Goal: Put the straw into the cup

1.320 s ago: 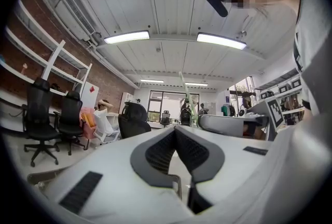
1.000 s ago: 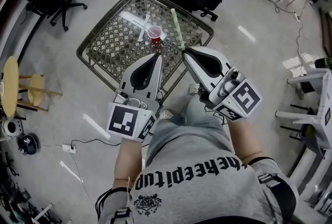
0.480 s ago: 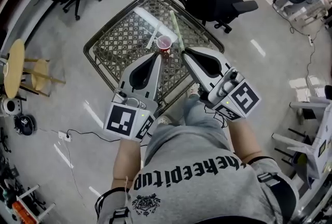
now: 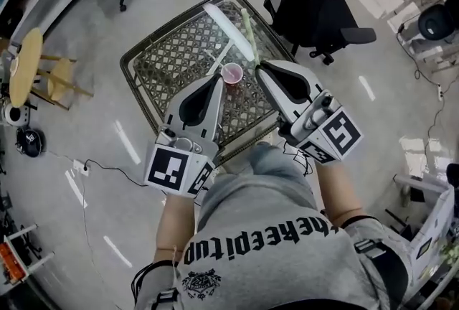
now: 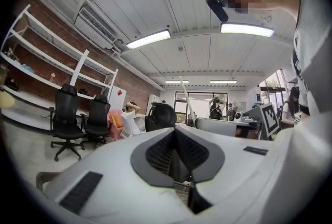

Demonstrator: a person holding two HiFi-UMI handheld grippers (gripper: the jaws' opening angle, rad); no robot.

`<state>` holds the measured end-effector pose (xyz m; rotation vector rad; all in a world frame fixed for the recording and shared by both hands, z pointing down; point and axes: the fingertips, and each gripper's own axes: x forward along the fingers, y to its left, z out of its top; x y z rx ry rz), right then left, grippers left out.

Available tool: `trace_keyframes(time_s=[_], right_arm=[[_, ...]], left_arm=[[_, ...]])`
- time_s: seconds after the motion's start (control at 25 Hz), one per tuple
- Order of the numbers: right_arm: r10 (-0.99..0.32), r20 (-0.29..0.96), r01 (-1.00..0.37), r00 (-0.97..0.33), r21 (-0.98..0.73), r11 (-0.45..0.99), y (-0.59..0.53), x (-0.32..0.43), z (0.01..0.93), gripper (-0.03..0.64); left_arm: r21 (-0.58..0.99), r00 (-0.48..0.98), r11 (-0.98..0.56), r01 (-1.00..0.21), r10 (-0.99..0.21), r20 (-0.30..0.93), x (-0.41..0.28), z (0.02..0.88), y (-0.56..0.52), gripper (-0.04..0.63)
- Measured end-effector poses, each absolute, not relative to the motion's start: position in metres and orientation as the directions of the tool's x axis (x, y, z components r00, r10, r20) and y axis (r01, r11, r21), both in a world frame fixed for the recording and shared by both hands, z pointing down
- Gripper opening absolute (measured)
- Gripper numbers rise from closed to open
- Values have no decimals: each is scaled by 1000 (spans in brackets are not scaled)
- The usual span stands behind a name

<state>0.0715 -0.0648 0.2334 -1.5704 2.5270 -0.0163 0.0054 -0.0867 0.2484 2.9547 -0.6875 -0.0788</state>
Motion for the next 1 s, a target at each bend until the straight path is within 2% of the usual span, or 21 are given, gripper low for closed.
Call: trace_keyframes(time_s=[0.72, 1.0], right_arm=[[-762, -137, -744, -633, -161, 648, -140, 97, 271, 37], [-723, -133, -702, -679, -173, 691, -164, 94, 296, 37]], left_arm=[[147, 696, -688, -711, -718, 7, 2, 274, -117, 43], [138, 617, -608, -781, -786, 31, -3, 281, -118, 43]])
